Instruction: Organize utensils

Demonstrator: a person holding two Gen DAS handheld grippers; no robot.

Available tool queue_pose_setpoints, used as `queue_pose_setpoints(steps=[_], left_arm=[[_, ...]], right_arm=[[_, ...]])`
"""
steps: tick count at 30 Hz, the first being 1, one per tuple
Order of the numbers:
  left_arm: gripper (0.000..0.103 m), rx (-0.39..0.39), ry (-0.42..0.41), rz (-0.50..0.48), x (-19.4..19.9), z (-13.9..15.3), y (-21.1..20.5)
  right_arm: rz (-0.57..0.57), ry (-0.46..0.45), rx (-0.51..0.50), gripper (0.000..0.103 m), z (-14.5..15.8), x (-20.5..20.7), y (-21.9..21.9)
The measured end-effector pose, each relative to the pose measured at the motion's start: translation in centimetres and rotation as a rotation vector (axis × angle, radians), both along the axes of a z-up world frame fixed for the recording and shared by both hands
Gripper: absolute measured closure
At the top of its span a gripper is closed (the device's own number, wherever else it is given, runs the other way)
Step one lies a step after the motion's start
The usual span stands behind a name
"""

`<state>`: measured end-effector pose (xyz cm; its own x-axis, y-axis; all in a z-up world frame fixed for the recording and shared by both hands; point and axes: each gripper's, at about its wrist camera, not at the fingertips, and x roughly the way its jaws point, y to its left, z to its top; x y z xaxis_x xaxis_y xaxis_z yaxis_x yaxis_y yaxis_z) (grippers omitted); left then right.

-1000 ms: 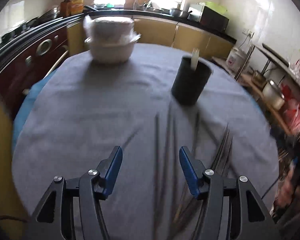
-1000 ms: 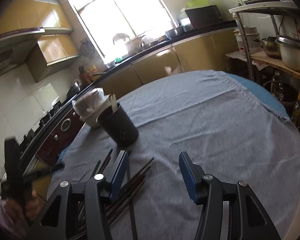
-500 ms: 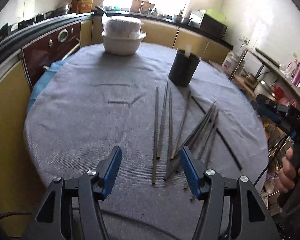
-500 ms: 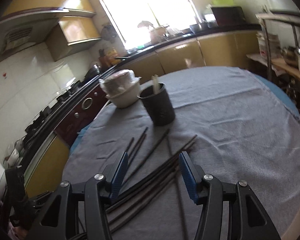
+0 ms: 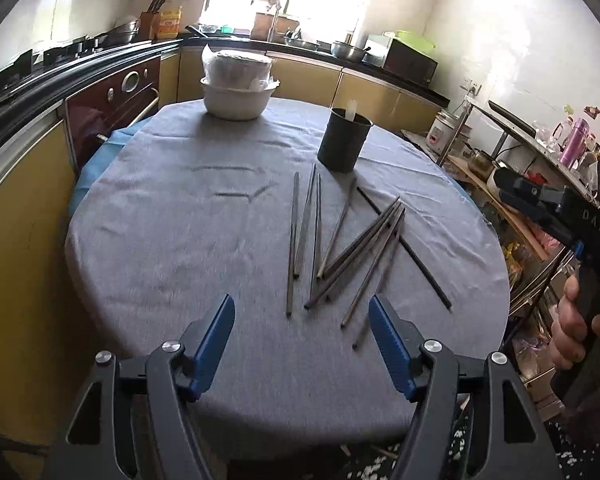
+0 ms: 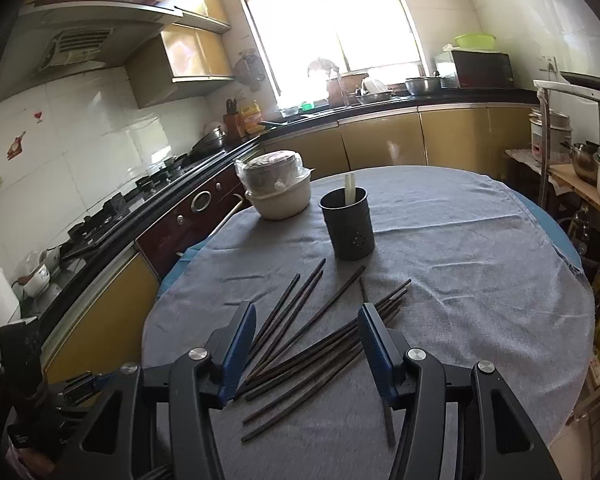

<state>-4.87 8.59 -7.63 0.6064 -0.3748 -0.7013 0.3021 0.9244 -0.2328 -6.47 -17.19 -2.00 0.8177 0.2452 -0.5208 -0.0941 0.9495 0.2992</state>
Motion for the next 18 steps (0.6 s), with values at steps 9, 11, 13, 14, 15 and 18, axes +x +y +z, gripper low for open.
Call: queue_pose_setpoints(steps=[9,11,13,14,15,18], left_arm=[[0.032,0.047,0.0,0.02,-0.1,0.5,-0.2],[0.032,0.061,0.004,0.007,0.1,0.7,-0.8],[0.032,0.077,0.004,-0.013,0.2,1.0,-1.5],[0.032,0.082,0.003,-0.018,0.2,1.1,-1.8],[0.032,0.087,0.002,-0.024,0.2,1.3,-2.1],[0.032,0.09,0.0,-0.042,0.1,1.7,-2.7]], right_arm=[[0.024,-0.02,-0.005,0.047,-0.2,-0.5,0.1],[0.013,-0.017,0.012,0.047,-0.4,-0.6,-0.5],[-0.003,-0.015,0.041,0.047,-0.7,-0.9,-1.5],[-0.011,-0.016,0.045,0.047,-0.8,-1.0,-1.8],[-0.021,-0.017,0.051,0.047,-0.8,-1.2,-2.2],[-0.047,-0.015,0.069,0.047,-1.0,-1.7,-3.4]])
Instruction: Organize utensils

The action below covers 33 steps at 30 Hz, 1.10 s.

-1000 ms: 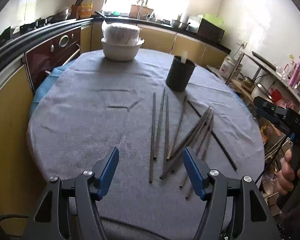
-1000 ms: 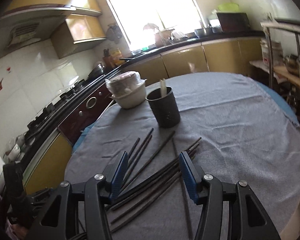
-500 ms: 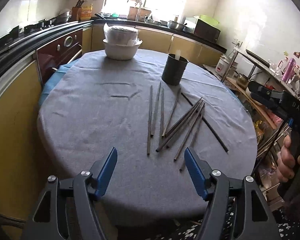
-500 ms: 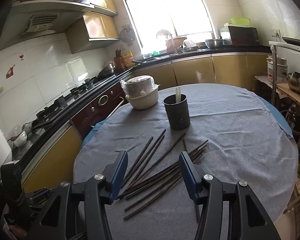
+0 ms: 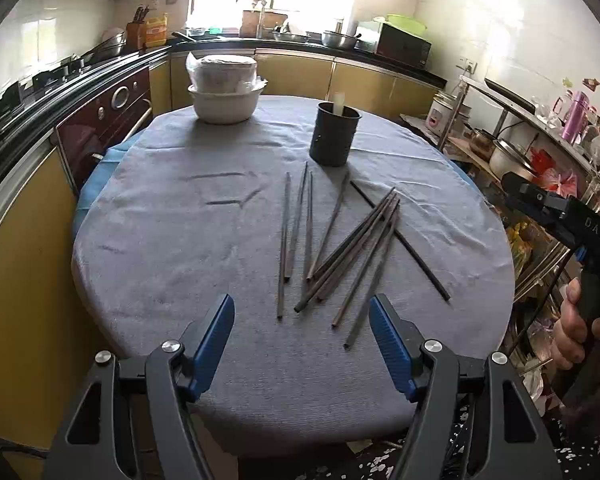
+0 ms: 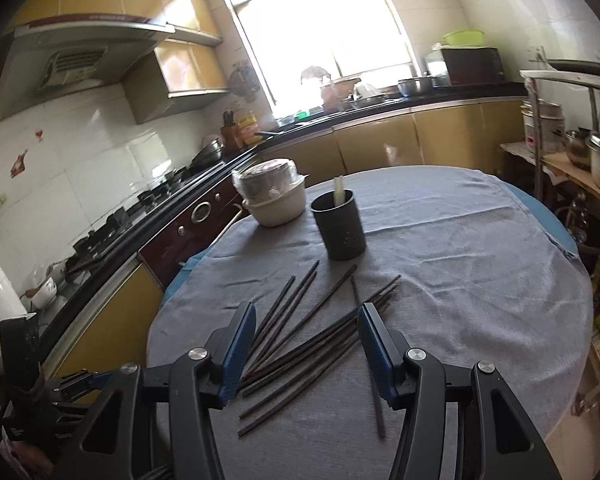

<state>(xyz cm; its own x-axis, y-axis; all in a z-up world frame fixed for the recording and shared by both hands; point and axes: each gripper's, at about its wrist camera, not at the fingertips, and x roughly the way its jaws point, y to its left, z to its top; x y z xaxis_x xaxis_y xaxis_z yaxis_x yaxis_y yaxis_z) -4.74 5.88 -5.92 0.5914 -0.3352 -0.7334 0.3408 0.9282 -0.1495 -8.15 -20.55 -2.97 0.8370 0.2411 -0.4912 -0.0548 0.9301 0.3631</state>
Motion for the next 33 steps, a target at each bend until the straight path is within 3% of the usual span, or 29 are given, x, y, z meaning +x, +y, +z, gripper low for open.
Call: queue_pose_setpoints(steps=[12,18,30,33], left_arm=[[0.032,0.006,-0.047,-0.003,-0.8,2.0,-0.9],[0.03,0.019,-0.012,0.051,0.9,1.2,-0.5],[0.03,0.068,0.081,0.099,11.0,-0.2,-1.7],[0.03,0.043,0.122,0.121,13.8,-0.4,-2.7]], right_arm=[[-0.017,-0.027,0.025,0.046,0.6,-1.5,-1.6],[0.002,0.007,0.039,0.046,-0.7,0.4,-2.3],[-0.047,0.069,0.071,0.046,-3.3,7.2,-6.5],[-0.049,0.076,0.109,0.046,-3.9,8.9,-8.1]])
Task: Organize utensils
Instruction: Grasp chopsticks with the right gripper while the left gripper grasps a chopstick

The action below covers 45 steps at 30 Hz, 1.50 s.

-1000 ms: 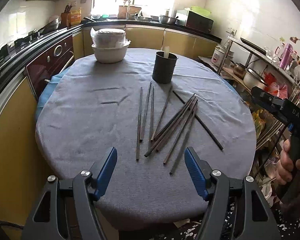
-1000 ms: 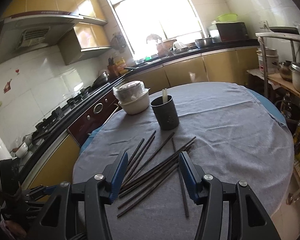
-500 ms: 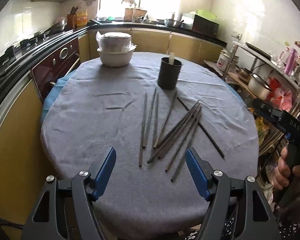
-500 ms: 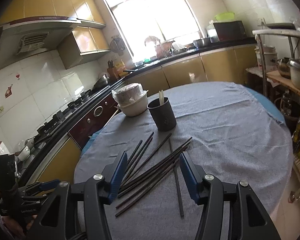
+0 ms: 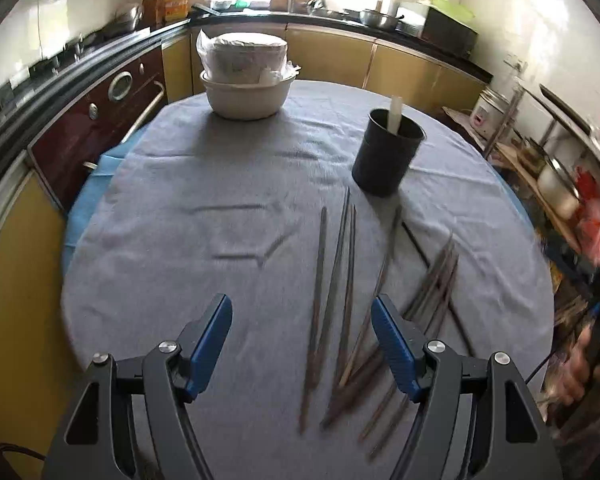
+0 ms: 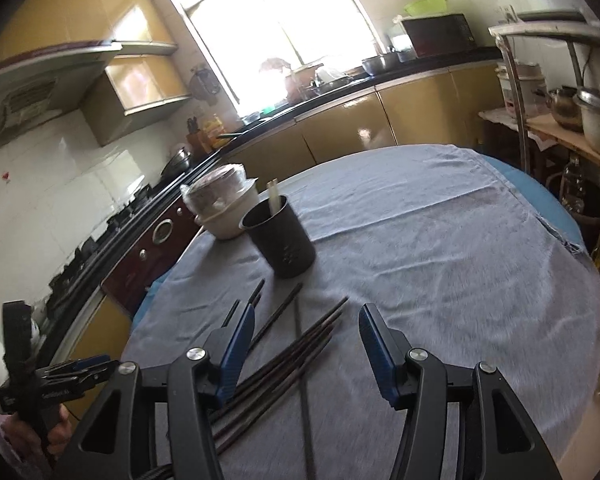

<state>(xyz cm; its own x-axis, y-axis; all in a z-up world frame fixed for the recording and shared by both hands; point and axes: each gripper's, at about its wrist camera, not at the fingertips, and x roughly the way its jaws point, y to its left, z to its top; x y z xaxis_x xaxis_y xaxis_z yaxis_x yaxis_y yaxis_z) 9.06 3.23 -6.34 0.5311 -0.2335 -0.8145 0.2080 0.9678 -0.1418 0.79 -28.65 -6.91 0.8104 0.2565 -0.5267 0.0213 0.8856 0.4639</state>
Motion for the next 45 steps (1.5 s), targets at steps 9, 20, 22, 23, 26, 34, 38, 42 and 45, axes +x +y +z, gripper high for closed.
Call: queue_pose_setpoints(steps=[9,20,22,23,26,34,38,42,45], left_arm=[[0.03,-0.004,0.11,0.05,2.8,-2.6,-2.3],[0.03,-0.039,0.081,0.048,-0.4,-1.2,-2.0],[0.03,-0.016,0.062,0.006,-1.7,-1.1,-2.0],[0.03,-0.005,0.054,-0.011,-2.4,-1.2,-1.8],[0.03,-0.022,0.052,-0.042,-3.7,-1.4,-0.4],[0.051,-0.108,0.058,-0.069,-4.8,-3.2,3.7],[0.053,-0.14,0.082,-0.068,-3.6,-4.3,4.6],[0.053,-0.141,0.111,-0.112,-0.9,-4.9,3.6],[0.053,-0.128,0.13,-0.139,2.3,-5.1,2.3]], right_arm=[[0.006,0.06,0.159,0.046,-2.2,1.5,-4.5],[0.004,0.158,0.285,0.046,-1.4,-2.1,-6.0],[-0.003,0.169,0.333,0.046,-1.6,-2.4,-5.7],[-0.005,0.181,0.356,0.046,-1.9,-2.3,-5.3],[0.0,0.205,0.39,0.046,-2.3,-1.5,-3.6],[0.008,0.376,0.334,0.055,-4.9,3.4,2.7],[-0.04,0.498,0.341,0.064,-7.9,5.2,3.3],[-0.073,0.536,0.362,0.064,-9.8,7.0,3.3],[-0.085,0.554,0.397,0.075,-10.8,7.9,3.5]])
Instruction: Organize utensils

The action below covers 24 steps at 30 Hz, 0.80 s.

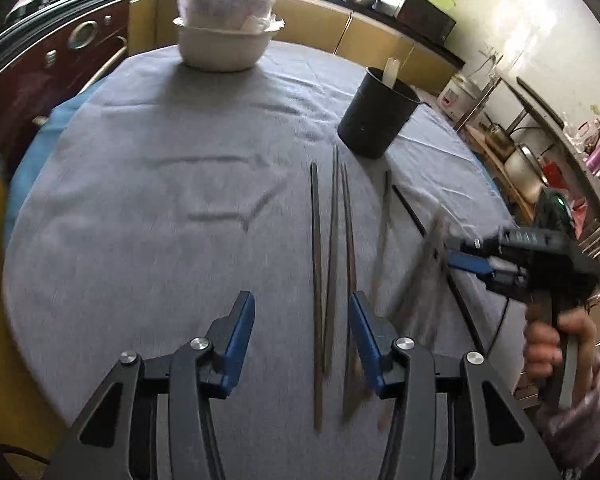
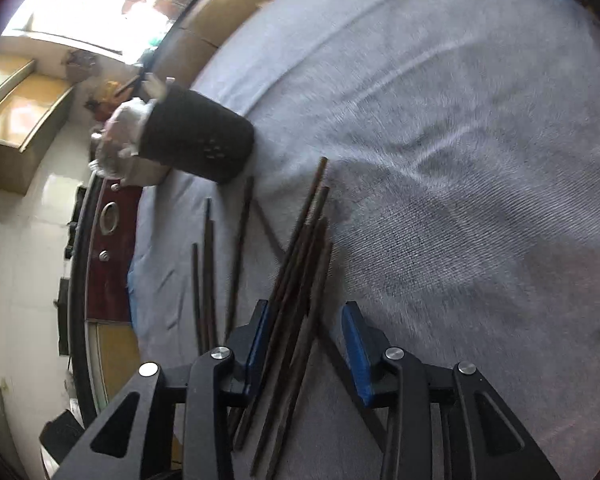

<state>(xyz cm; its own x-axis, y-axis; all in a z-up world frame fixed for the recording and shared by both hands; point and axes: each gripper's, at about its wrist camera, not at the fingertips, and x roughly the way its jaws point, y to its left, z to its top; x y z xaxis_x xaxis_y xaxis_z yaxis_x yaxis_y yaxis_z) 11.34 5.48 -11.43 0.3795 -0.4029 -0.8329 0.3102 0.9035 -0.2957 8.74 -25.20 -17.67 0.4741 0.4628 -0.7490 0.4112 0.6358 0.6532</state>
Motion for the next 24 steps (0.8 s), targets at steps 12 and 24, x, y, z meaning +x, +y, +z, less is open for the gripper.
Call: queue_pose_setpoints(steps=[12,24], left_arm=[[0.078,0.058,0.146,-0.046,11.5,-3.2,-7.2],[0.097,0.099,0.129,-0.021,12.2,-3.9,-8.2]], right_arm=[[-0.012,-0.141,-0.024,0.096,2.9,-1.5,-0.6],[-0.057,-0.268,0.021,0.096,5.2,-6.1,-2.8]])
